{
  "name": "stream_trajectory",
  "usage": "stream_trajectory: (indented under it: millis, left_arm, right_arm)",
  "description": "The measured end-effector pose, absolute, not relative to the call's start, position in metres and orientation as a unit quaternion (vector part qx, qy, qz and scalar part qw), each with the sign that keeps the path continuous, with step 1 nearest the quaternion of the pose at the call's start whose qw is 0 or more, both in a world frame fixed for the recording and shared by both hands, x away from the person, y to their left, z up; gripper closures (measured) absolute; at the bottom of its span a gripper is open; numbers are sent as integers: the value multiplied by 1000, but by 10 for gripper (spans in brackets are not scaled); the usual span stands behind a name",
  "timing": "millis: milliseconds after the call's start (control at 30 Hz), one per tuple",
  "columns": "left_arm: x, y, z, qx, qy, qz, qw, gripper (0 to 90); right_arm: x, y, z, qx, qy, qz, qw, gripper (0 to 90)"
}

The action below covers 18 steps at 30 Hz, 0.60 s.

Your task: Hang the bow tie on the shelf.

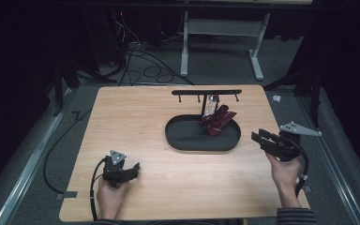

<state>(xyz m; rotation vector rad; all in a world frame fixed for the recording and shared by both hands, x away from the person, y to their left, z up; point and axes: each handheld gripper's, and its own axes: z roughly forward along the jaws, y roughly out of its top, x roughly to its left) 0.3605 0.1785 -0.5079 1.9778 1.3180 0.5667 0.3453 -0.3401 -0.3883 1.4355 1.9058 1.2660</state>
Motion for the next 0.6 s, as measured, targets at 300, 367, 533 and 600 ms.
stream_trajectory:
  millis: [300, 367, 533, 600]
  left_arm:
    - [360, 179, -508, 761, 507, 217, 342, 252]
    - [361, 179, -508, 761, 507, 218, 342, 252]
    - [361, 179, -508, 761, 507, 218, 342, 252]
    - [361, 179, -508, 761, 507, 217, 342, 252]
  right_arm:
    - [336, -339, -397, 518, 687, 461, 216, 618]
    - [334, -337, -399, 518, 688, 460, 214, 617]
    - [331, -336, -402, 516, 690, 461, 213, 616]
    - [330, -335, -405, 516, 690, 462, 211, 616]
